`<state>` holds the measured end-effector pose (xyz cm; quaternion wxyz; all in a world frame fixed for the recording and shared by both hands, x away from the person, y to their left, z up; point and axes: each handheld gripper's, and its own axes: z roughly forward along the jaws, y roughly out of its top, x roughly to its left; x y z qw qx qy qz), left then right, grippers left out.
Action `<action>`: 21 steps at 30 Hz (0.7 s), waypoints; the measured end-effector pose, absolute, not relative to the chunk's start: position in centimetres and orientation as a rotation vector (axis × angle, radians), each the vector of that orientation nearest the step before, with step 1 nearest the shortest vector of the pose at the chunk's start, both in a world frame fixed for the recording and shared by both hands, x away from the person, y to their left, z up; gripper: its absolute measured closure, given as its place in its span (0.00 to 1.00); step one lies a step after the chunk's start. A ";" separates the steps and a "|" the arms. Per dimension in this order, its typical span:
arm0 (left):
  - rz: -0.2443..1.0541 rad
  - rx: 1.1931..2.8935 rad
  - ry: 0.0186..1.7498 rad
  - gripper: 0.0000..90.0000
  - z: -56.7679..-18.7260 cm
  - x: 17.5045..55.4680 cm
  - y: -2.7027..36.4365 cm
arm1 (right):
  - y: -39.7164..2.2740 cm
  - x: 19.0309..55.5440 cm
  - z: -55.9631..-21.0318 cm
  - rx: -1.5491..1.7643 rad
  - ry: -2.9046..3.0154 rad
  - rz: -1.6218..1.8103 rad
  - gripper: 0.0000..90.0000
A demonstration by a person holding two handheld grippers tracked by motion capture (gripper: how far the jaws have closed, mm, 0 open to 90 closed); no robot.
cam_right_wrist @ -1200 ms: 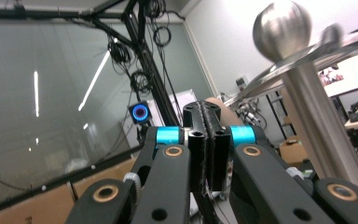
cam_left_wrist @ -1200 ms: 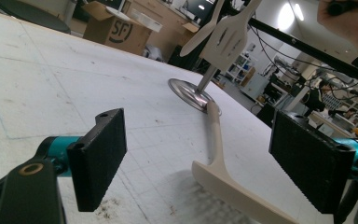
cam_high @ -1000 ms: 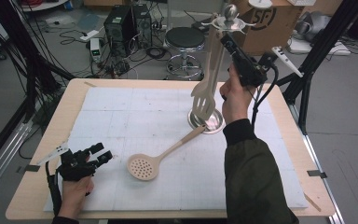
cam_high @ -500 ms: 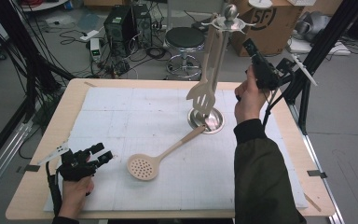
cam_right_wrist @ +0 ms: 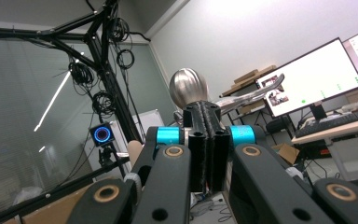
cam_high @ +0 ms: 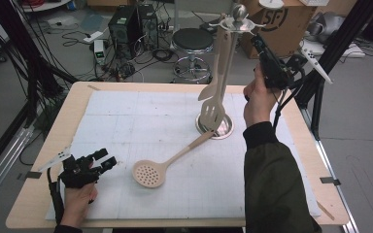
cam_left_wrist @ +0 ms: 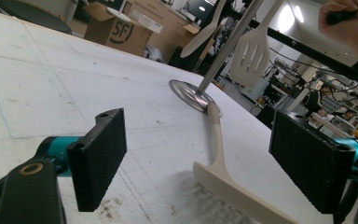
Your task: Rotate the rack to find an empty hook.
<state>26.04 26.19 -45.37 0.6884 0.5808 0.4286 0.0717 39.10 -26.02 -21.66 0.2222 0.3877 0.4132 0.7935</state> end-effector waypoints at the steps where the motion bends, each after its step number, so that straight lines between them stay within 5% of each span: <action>1: 0.159 1.300 0.958 0.22 -45.4 26.0 26.2 | -26.0 39.1 -21.6 1.075 1.145 2.191 1.00; 21: 0.158 1.308 0.960 0.22 -45.4 26.1 26.1 | -26.0 38.8 -21.4 1.044 1.183 2.148 1.00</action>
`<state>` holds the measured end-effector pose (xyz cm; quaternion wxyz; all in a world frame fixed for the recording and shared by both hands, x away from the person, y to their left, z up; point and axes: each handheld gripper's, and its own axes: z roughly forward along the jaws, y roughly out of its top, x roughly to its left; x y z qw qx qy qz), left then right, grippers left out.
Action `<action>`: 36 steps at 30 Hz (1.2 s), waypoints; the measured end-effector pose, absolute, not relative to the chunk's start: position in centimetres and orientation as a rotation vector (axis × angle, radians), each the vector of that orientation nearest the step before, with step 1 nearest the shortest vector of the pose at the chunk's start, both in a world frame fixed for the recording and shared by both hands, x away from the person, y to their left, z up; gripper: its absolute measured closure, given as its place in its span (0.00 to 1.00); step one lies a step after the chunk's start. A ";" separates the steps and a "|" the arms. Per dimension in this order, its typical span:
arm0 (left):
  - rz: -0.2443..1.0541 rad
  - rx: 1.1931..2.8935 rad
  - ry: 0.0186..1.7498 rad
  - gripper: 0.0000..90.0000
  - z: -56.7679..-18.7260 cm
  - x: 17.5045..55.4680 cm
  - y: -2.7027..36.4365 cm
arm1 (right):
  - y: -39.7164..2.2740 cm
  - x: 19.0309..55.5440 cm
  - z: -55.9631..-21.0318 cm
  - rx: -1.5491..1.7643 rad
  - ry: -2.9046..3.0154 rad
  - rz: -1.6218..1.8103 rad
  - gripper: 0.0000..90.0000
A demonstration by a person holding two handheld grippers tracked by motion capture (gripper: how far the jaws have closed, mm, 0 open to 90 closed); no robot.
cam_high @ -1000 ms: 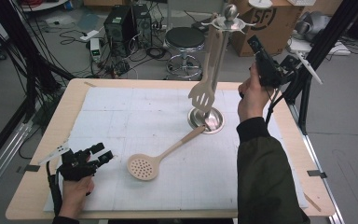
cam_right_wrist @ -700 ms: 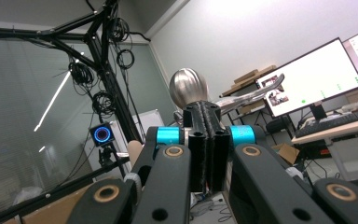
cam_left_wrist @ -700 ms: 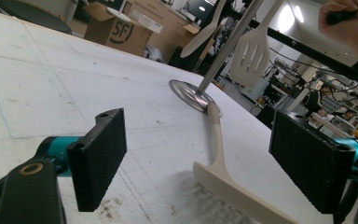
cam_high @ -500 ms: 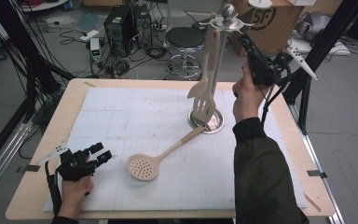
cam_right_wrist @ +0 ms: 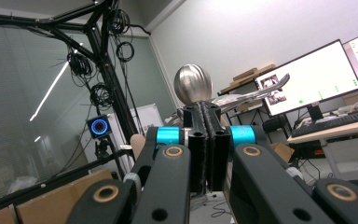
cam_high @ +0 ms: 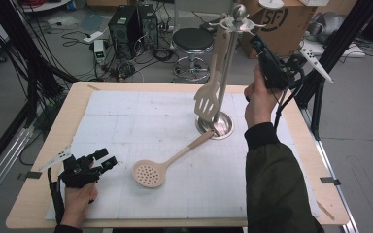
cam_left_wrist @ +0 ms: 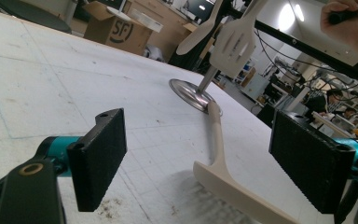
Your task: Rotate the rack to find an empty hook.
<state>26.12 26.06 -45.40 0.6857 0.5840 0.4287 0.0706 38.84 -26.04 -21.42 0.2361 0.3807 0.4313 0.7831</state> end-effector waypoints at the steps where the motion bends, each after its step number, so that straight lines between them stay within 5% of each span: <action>1: 0.160 1.309 0.959 0.22 -45.4 26.1 26.1 | -26.0 38.8 -21.4 1.049 1.183 2.152 1.00; 36: 0.159 1.311 0.960 0.22 -45.4 26.2 26.0 | -25.7 38.4 -20.9 0.966 1.289 2.085 1.00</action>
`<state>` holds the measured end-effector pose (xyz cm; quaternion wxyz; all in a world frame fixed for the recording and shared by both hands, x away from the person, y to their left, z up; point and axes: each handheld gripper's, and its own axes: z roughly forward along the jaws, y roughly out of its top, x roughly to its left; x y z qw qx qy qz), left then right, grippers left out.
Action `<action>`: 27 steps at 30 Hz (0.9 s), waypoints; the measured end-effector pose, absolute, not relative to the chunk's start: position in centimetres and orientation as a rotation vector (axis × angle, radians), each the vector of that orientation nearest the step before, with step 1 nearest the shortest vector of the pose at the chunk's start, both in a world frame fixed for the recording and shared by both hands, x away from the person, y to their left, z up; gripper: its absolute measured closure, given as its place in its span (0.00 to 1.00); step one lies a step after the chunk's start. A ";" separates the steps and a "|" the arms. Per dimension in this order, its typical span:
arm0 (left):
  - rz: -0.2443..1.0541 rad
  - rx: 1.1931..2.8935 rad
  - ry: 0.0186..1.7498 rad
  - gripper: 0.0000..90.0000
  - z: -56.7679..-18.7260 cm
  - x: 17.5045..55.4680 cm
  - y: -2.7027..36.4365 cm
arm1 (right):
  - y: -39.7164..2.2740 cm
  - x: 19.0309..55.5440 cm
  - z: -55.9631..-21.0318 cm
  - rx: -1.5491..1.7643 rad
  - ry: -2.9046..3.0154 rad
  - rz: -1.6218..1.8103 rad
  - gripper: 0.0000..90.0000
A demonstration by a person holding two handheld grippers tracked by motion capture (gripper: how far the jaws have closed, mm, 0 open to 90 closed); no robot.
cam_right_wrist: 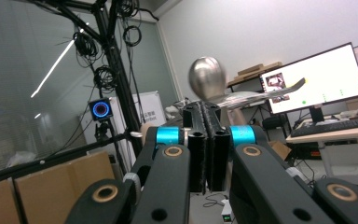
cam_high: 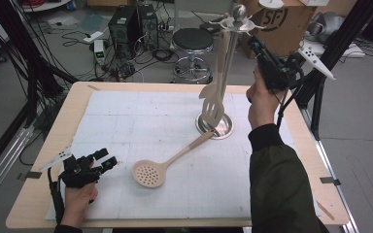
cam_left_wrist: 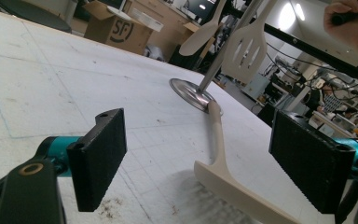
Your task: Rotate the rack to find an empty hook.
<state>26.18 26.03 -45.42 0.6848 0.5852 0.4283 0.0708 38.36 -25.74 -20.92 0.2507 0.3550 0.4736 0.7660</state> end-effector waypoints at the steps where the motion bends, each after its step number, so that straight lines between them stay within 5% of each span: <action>1: 0.158 1.312 0.958 0.22 -45.4 26.2 26.0 | -25.5 38.3 -20.9 0.962 1.291 2.087 1.00; 27: 0.150 1.286 0.951 0.22 -45.3 26.6 25.7 | -21.9 38.6 -21.1 1.011 1.227 2.113 1.00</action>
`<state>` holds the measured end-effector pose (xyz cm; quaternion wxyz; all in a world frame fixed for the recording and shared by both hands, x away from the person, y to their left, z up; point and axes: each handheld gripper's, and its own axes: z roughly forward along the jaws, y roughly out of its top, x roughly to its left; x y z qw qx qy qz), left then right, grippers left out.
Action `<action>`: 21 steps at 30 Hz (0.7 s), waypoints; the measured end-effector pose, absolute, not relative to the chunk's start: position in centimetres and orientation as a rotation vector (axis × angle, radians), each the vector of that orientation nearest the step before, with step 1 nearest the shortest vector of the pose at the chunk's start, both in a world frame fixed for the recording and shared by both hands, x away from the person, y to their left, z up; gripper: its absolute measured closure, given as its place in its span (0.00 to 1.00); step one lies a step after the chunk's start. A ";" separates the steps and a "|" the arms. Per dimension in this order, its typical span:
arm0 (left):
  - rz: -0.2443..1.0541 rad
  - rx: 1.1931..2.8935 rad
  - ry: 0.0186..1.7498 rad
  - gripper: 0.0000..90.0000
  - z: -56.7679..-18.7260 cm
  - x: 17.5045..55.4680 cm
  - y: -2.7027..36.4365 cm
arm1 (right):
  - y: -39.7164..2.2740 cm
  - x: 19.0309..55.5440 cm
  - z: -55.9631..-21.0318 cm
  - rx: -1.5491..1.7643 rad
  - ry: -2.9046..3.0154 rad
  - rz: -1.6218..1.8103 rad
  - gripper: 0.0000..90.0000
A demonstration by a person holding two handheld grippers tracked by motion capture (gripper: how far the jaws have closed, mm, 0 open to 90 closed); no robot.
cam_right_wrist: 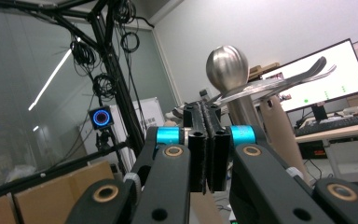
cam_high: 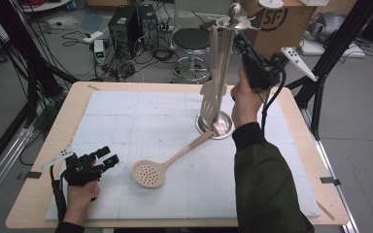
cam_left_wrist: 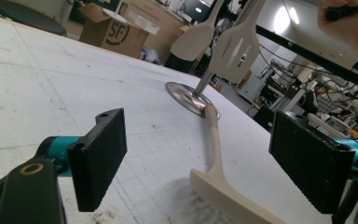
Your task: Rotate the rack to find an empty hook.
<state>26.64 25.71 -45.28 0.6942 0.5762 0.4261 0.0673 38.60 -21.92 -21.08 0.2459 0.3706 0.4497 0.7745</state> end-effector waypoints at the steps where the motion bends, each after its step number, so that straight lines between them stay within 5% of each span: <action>1: 0.152 1.288 0.952 0.22 -45.3 26.6 25.8 | -21.6 38.6 -21.0 1.014 1.232 2.125 1.00; 21: 0.151 1.288 0.950 0.22 -45.3 26.6 25.8 | -20.6 38.4 -21.1 0.994 1.253 2.052 1.00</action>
